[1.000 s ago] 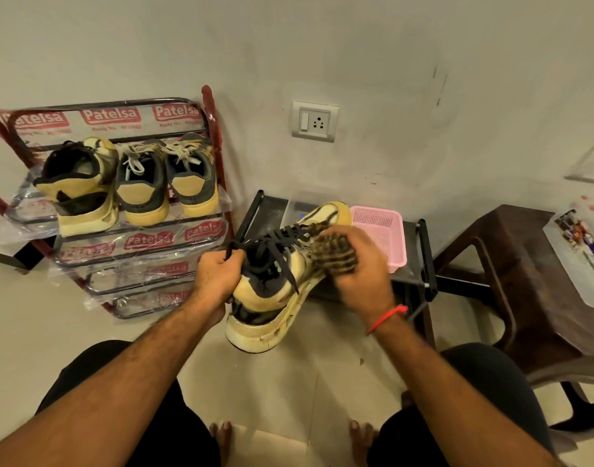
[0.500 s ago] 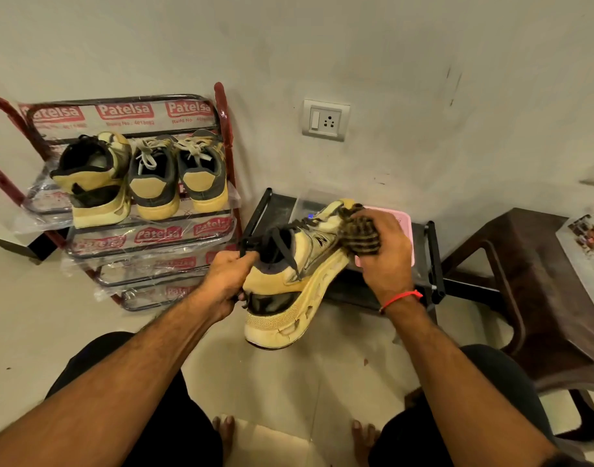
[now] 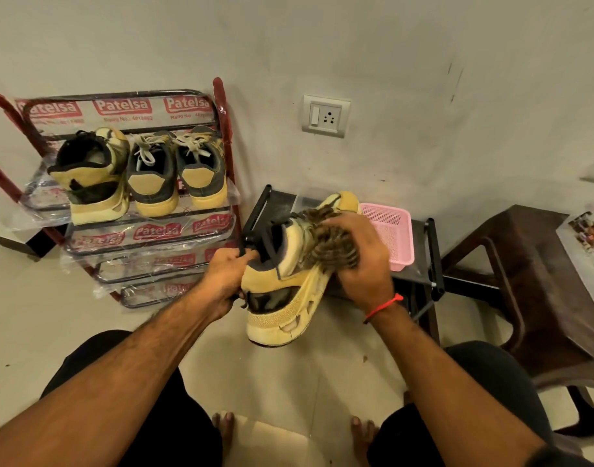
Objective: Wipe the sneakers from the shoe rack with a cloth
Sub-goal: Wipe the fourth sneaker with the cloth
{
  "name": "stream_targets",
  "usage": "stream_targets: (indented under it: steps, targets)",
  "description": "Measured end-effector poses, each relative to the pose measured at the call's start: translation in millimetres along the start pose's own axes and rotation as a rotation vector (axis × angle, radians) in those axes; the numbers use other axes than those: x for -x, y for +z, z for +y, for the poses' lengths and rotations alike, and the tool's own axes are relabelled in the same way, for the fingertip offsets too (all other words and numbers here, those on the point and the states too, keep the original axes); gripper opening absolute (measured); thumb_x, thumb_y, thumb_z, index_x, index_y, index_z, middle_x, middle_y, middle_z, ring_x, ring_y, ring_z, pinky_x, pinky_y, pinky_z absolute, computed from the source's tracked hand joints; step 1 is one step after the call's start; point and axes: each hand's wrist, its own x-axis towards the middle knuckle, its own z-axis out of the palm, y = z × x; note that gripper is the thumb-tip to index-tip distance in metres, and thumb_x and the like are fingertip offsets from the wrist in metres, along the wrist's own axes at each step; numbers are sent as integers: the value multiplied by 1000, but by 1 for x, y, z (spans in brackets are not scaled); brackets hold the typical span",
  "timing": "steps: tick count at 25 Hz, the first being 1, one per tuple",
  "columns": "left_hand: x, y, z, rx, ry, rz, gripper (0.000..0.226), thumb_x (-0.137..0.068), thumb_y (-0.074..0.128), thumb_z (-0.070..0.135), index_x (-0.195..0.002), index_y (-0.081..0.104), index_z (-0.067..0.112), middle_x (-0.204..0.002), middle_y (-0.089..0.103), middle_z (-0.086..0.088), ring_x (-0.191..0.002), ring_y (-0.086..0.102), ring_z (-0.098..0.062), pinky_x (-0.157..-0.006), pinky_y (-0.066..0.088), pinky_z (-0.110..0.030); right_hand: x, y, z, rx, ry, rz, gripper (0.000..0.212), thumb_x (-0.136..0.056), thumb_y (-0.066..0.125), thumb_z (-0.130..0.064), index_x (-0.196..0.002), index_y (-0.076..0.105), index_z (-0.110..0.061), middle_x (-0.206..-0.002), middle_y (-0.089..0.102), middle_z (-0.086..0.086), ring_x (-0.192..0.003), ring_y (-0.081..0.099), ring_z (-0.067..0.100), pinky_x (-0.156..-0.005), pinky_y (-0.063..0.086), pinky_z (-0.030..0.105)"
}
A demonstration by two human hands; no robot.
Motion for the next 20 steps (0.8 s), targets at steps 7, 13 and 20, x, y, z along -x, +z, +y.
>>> stream_targets:
  steps: [7, 13, 20]
  targets:
    - [-6, 4, -7, 52, -111, 144, 16, -96, 65, 16, -83, 66, 6, -61, 59, -6, -46, 49, -15, -37, 33, -20, 26, 26, -42, -20, 78, -86, 30, -80, 75, 0, -108, 67, -6, -109, 61, 8, -106, 59, 18, -94, 51, 32]
    - [11, -18, 9, 149, -98, 180, 11, -95, 63, 10, -84, 62, 8, -59, 55, -5, -37, 42, -10, -33, 32, -17, 8, 18, -62, -461, 228, -41, 30, -82, 77, -4, -109, 65, -9, -106, 70, 1, -105, 67, 18, -93, 53, 27]
    - [45, -79, 38, 145, 61, 405, 17, -93, 58, 8, -77, 64, 5, -52, 59, -4, -34, 41, -12, -35, 34, -21, -31, 44, -79, -1123, 889, 301, 44, -90, 67, -7, -132, 56, -15, -124, 68, 11, -118, 64, 28, -100, 51, 52]
